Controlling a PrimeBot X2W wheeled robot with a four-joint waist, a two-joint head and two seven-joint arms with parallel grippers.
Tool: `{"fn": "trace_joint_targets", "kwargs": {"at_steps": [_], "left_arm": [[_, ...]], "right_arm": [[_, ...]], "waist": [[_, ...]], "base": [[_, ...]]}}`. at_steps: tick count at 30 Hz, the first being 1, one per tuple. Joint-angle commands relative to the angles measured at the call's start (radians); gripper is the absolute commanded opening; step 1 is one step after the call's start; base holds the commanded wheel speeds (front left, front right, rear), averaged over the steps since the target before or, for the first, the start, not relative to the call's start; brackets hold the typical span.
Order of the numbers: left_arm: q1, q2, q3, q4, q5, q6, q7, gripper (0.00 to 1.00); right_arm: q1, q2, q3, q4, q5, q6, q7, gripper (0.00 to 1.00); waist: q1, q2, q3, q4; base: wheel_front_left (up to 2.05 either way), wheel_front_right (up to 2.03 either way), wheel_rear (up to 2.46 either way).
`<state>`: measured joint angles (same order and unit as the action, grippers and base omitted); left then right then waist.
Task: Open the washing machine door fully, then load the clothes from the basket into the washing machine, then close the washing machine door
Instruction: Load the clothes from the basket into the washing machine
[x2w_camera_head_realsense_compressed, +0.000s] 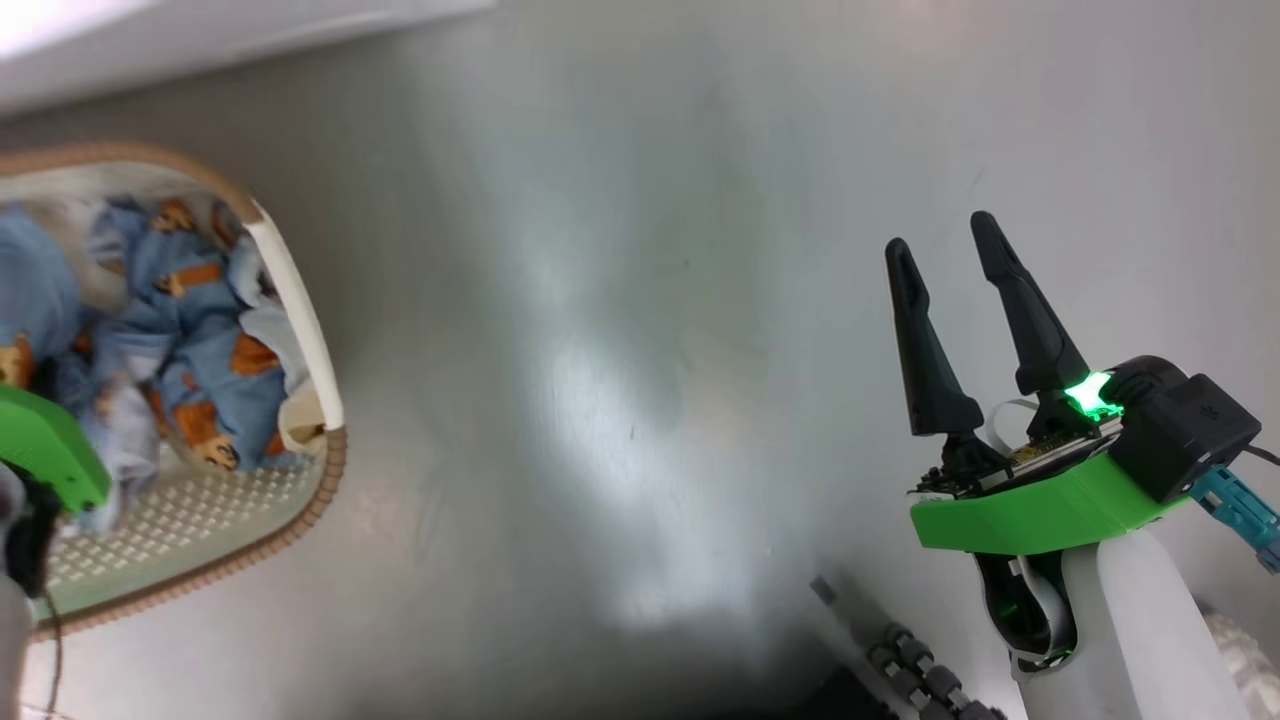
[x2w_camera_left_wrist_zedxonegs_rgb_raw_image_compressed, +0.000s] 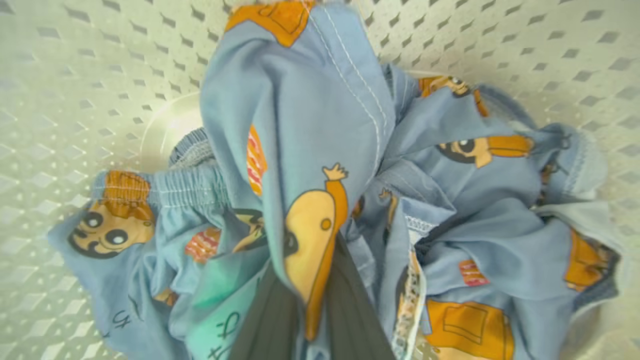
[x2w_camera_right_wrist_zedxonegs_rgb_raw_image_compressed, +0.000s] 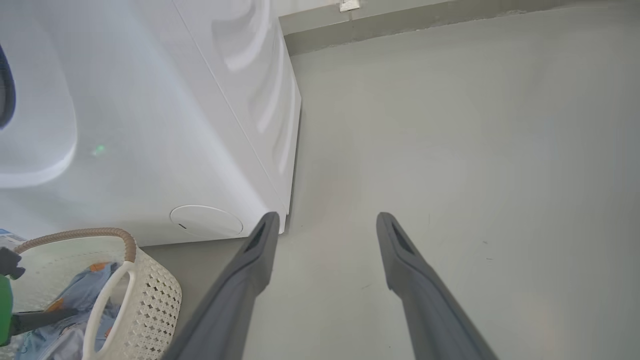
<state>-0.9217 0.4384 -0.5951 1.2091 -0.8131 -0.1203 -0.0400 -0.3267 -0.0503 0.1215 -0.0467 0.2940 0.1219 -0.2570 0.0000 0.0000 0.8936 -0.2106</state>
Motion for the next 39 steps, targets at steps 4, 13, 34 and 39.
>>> {"fn": "trace_joint_targets", "kwargs": {"at_steps": [4, 13, 34, 39], "left_arm": [[0.069, 0.024, 0.025, -0.022, -0.022, -0.008, -0.090, 0.00], [0.135, -0.018, 0.026, -0.080, -0.034, -0.010, -0.209, 0.00], [0.490, -0.081, 0.344, -0.667, 0.204, 0.070, -0.222, 0.00], [0.598, -0.114, 0.433, -0.841, 0.290, 0.087, -0.222, 0.00]], "right_arm": [[0.026, 0.000, 0.018, -0.006, -0.005, 0.009, -0.005, 1.00], [0.037, 0.000, 0.004, 0.026, -0.037, 0.009, -0.005, 1.00], [0.115, 0.000, -0.012, 0.093, -0.066, 0.009, -0.005, 1.00], [0.138, 0.000, -0.016, 0.097, -0.075, 0.009, -0.005, 1.00]], "waist": [[0.0000, 0.0000, -0.111, 0.037], [0.0000, 0.0000, -0.248, 0.099], [0.0000, 0.0000, -0.577, 0.193], [0.0000, 0.0000, -0.642, 0.202]], "base": [[0.00, 0.00, 0.00], [0.00, 0.00, 0.00], [0.00, 0.00, 0.00], [0.00, 0.00, 0.00]]}}
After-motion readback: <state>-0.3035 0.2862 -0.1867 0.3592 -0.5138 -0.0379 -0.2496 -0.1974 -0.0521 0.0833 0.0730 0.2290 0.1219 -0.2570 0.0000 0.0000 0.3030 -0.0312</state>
